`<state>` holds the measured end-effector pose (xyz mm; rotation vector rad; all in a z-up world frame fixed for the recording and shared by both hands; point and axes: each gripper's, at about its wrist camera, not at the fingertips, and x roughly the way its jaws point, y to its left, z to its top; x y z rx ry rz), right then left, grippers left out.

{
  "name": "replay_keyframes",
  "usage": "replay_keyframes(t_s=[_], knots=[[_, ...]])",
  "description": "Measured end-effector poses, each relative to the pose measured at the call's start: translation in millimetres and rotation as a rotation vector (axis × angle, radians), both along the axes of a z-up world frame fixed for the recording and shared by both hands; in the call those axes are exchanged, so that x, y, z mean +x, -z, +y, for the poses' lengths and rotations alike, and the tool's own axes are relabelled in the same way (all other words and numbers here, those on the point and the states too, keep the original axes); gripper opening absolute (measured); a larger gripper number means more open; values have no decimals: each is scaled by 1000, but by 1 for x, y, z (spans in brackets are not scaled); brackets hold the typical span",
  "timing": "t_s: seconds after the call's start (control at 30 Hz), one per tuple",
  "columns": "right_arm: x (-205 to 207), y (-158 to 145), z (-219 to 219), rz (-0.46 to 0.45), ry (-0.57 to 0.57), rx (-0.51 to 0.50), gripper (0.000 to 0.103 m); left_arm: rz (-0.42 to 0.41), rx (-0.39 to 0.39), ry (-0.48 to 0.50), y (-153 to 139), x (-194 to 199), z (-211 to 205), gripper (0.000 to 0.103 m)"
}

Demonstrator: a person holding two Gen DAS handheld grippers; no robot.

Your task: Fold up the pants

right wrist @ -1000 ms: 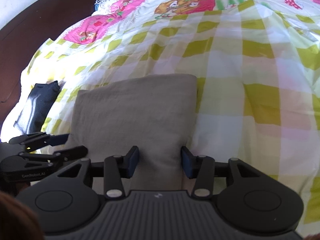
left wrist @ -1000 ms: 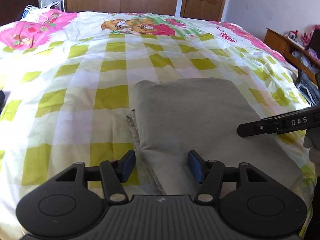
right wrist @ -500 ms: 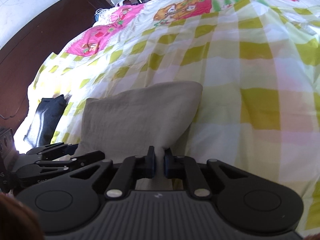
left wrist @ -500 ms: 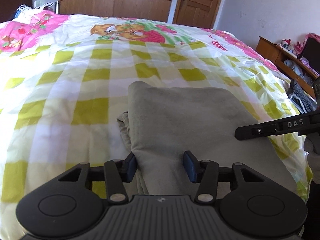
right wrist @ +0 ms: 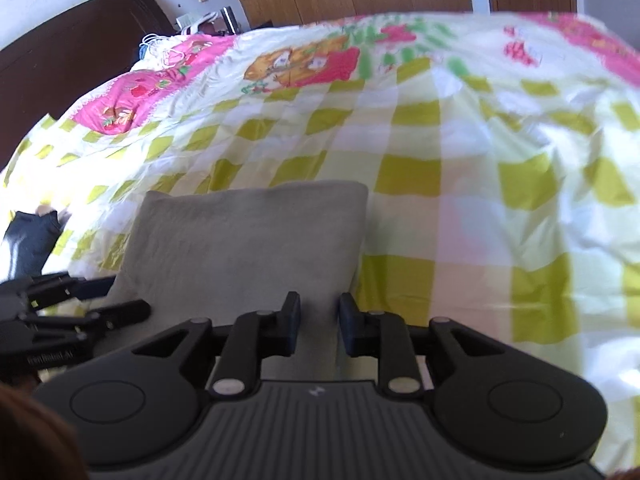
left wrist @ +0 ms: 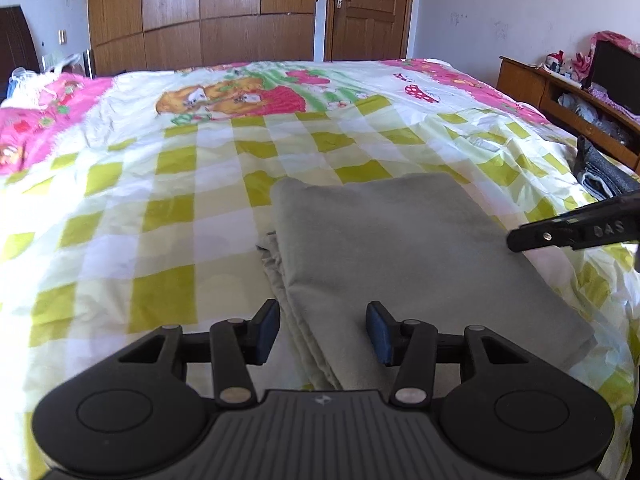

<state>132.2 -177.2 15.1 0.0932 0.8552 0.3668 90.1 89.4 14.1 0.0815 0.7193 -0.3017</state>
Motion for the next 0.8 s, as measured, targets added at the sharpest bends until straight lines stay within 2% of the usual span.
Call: replay_keyframes(t_s=[0.1,0.17,0.23,0.3,0.4,0.5,0.57,0.7,0.8], knots=[[-28,-10,6,-35,-35,-38,23,-63,27,-8,-14,-4,-3,59],[-46,-12,10,-34,-68,-25,23,-107,28,-3,-22,0,-10,59],[-58,-10,16,-20,-95,-11,23,-121,32,-4,-23,11,-18,60],[-63,-6,27,-15,-132,-25,23,-137,68,-28,-18,25,-26,60],[-64,6,39,-6,-167,-72,23,-95,121,-69,1,45,-27,60],[-65,15,43,2,-190,-99,23,-36,71,-99,13,53,-15,63],[-68,14,43,-8,-211,-112,23,-30,44,-111,11,51,-11,63],[-73,4,39,-30,-213,-100,21,-63,68,-128,-1,43,-10,63],[-76,-6,36,-48,-198,-71,23,-67,59,-128,-9,29,-6,63]])
